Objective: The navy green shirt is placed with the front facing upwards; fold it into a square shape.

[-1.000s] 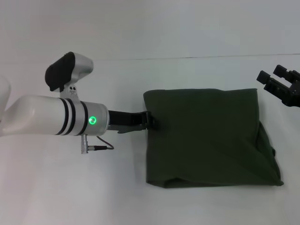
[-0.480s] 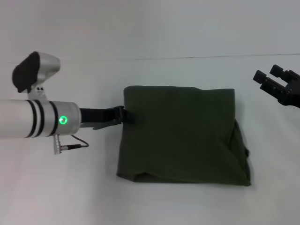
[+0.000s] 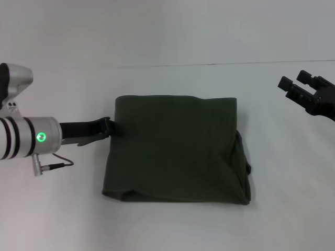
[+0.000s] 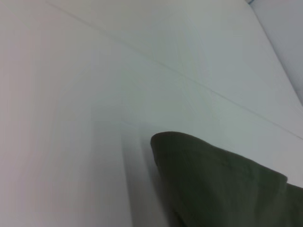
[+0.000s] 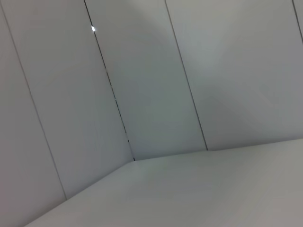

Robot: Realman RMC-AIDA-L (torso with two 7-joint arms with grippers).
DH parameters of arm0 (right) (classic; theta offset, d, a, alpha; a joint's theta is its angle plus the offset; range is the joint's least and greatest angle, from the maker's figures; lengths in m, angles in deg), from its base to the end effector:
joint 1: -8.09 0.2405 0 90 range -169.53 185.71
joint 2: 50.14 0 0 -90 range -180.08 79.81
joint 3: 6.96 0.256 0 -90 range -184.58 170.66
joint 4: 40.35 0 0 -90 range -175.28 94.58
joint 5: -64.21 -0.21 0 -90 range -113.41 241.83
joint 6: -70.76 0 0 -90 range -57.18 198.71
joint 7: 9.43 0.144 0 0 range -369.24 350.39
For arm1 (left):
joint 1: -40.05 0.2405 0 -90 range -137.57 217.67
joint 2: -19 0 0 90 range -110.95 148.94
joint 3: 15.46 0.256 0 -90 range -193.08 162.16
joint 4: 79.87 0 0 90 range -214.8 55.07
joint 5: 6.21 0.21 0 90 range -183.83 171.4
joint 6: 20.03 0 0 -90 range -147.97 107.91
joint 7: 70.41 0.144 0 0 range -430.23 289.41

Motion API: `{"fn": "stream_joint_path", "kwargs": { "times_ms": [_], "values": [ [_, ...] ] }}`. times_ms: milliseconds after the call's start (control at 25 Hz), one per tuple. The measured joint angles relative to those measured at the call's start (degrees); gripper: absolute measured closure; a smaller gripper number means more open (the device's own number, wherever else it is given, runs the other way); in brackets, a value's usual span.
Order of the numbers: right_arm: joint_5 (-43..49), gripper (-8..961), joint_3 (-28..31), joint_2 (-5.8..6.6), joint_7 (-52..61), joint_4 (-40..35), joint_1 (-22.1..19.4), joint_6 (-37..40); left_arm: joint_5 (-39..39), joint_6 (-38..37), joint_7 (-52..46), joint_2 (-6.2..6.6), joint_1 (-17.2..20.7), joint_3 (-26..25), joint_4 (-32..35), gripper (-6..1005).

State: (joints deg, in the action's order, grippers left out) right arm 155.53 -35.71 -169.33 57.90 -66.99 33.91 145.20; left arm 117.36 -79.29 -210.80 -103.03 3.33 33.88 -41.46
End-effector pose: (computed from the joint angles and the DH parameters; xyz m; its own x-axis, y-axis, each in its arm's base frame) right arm 0.3138 0.3449 0.0315 0.5439 -0.2087 -0.8128 -0.7593 -0.5348 -0.3708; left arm -0.2588 0.3929 -0.0343 0.1573 0.8473 0.5073 0.9872 -0.1492 -0.0569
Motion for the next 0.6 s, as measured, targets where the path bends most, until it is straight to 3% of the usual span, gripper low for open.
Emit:
{"fn": "stream_joint_path", "kwargs": {
  "times_ms": [280, 600],
  "values": [
    [0.1, 193, -0.5, -0.16, 0.0, 0.0, 0.8, -1.0, 0.5, -2.4, 0.1, -0.47, 3.3, -2.6, 3.3, 913],
    [0.1, 181, -1.6, -0.16, 0.2, 0.0, 1.7, -2.0, 0.1, -4.0, 0.9, -0.42, 3.7, -4.9, 3.3, 891]
  ]
}}
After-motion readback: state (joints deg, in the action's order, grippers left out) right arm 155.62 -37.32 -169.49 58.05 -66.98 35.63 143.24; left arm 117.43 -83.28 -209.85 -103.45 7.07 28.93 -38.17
